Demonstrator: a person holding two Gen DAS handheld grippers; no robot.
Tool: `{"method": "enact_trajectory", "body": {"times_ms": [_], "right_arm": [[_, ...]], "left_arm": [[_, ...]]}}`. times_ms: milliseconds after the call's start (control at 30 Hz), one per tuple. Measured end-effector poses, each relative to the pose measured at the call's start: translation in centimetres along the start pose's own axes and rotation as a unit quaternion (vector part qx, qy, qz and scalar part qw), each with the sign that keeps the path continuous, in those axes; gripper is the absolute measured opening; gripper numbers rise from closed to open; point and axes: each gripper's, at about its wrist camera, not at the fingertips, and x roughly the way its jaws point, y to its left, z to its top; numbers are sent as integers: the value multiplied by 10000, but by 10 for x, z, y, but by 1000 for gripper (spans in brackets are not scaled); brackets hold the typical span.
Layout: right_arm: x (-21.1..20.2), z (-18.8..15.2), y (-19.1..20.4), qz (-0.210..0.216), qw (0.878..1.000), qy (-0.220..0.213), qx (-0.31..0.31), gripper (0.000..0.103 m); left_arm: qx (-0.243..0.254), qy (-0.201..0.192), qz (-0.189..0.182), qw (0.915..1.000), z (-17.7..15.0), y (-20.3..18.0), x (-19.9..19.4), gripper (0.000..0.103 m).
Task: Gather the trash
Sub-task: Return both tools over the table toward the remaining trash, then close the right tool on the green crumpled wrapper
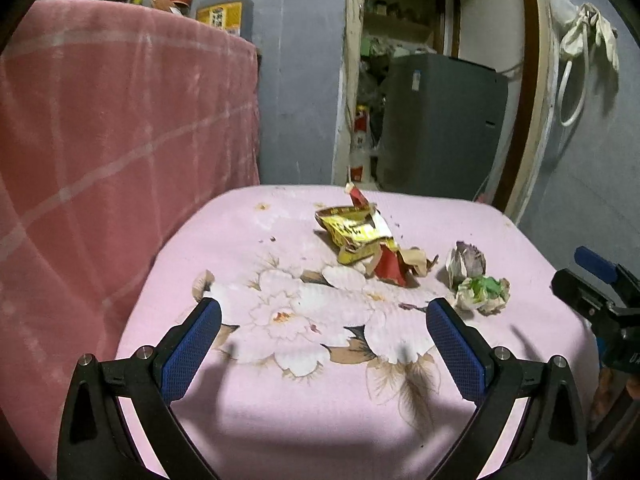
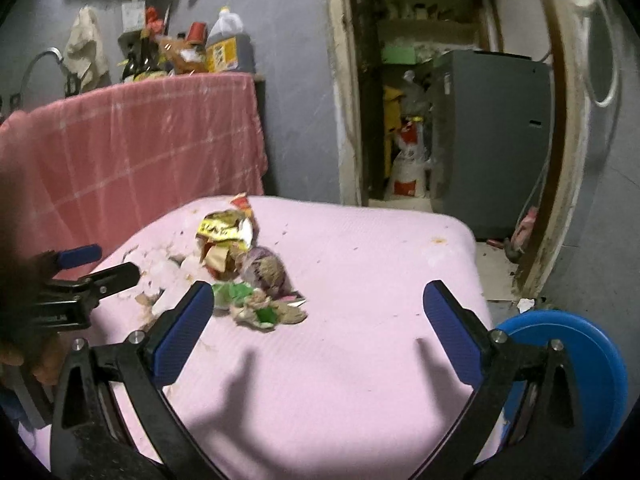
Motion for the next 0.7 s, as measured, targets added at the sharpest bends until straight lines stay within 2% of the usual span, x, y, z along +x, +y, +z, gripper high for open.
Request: {"method": "enact_trajectory", "body": {"times_ms": [67,333,400,467,533,700], "right_arm": [[8,0,6,107,9997,194,-117,91],[38,-5,27,433,9940,840,-555,66],[42,-6,27,483,9928,952,-550,57],[44,-7,25,554,9919,1026,-508,36],[43,-8,22,608,9917,1045,-445,24],[36,-9,12,717,9920,1004,-263,13]], "left_arm": [[8,73,-8,10000,-1,0,3,100],[-98,266,-36,9996,-2,4,7,100],[-109,290,-62,9995,-2,5,7,100],[-92,311,-86,9994,-1,4,7,100],[-52,324,-96,9994,-2,2,6,100],[75,378,-147,9992,-2,-3,9,99]]}}
